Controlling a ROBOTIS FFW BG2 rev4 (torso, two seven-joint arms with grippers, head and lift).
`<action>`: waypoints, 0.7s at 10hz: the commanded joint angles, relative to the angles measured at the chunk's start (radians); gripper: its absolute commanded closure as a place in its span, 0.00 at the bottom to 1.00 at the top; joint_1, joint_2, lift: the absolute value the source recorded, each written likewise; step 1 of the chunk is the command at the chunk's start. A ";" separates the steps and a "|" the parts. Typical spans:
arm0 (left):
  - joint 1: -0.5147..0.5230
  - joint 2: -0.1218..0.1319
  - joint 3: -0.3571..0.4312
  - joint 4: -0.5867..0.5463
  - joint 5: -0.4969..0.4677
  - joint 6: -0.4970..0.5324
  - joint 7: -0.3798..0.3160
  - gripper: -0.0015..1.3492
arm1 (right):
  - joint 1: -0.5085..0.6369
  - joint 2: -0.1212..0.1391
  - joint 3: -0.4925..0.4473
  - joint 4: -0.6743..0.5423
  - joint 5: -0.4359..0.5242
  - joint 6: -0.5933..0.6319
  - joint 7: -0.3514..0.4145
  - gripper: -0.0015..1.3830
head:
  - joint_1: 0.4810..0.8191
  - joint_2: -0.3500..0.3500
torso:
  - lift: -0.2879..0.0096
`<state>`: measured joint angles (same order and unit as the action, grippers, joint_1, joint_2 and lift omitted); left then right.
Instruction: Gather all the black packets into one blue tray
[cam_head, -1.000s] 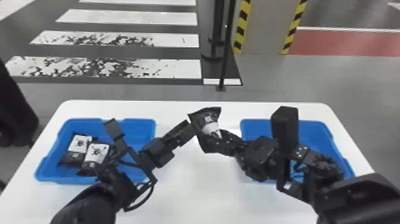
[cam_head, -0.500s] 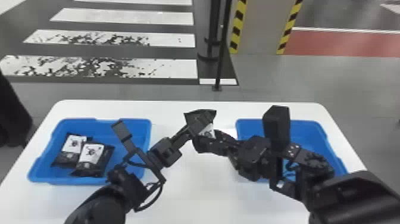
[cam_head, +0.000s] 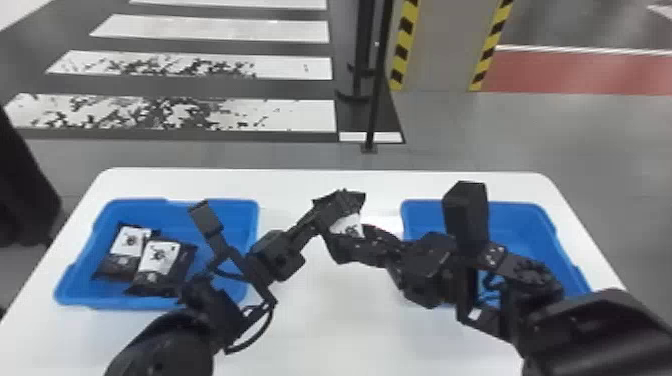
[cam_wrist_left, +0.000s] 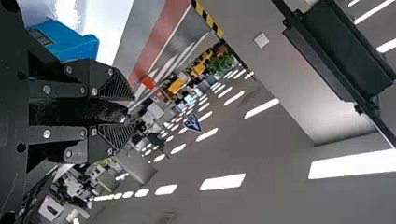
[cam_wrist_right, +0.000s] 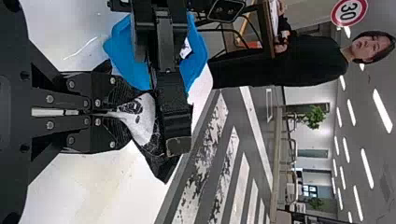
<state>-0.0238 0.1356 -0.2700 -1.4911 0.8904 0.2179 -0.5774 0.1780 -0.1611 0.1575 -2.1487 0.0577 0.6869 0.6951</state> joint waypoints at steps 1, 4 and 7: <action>0.009 -0.001 -0.013 0.000 0.005 0.032 -0.001 0.89 | -0.001 0.000 0.000 0.000 0.000 -0.002 0.000 0.92 | 0.63 0.43 | 0.60; 0.014 -0.001 -0.015 -0.002 0.061 -0.014 -0.013 0.90 | -0.001 0.002 -0.002 0.005 -0.016 0.000 -0.002 0.91 | 0.63 0.40 | 0.60; 0.026 -0.001 -0.017 -0.049 0.155 -0.056 -0.025 0.90 | 0.013 0.008 -0.028 0.027 -0.056 0.010 -0.002 0.24 | 0.63 0.42 | 0.60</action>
<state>0.0021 0.1348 -0.2886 -1.5314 1.0402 0.1680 -0.6032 0.1884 -0.1550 0.1363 -2.1225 0.0064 0.6956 0.6933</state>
